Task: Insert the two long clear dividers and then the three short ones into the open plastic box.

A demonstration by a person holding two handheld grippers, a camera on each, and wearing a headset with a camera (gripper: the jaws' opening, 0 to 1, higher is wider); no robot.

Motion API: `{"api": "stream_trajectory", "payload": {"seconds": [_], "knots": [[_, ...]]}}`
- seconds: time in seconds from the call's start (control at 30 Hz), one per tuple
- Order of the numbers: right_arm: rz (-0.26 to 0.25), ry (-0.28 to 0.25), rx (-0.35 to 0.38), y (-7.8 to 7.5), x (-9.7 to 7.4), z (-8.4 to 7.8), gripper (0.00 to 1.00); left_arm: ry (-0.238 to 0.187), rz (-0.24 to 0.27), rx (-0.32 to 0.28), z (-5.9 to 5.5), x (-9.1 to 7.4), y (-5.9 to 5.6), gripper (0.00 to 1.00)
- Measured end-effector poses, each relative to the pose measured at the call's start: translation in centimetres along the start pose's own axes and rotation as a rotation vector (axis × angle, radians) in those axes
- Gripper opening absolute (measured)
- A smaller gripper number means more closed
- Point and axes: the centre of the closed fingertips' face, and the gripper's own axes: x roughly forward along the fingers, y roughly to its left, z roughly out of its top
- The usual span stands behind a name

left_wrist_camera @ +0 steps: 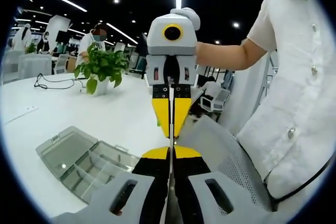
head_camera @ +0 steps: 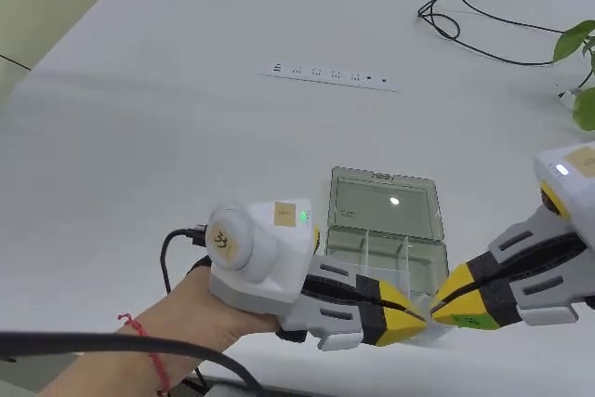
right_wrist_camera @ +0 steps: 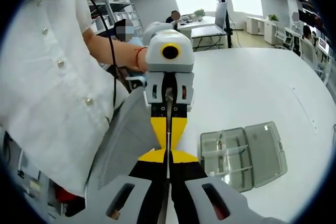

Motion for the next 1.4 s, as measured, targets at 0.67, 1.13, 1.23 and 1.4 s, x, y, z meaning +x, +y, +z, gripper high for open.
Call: {"api": "stream_trajectory", "payload": {"seconds": [0.67, 1.13, 1.23, 1.4], "knots": [[-0.051, 0.011, 0.003, -0.7, -0.9, -0.5, 0.03, 0.004, 0.071, -0.015, -0.3, -0.9, 1.2, 0.06], [-0.110, 0.049, 0.005, -2.2, -2.0, -1.6, 0.03, 0.005, 0.183, -0.029, -0.9, -2.9, 2.7, 0.30], [-0.121, 0.056, 0.007, -2.5, -2.2, -1.8, 0.03, 0.006, 0.207, -0.027, -1.1, -3.4, 3.1, 0.35], [-0.142, 0.070, 0.006, -3.4, -2.6, -2.1, 0.03, -0.001, 0.262, -0.029, -1.5, -4.5, 4.0, 0.49]]}}
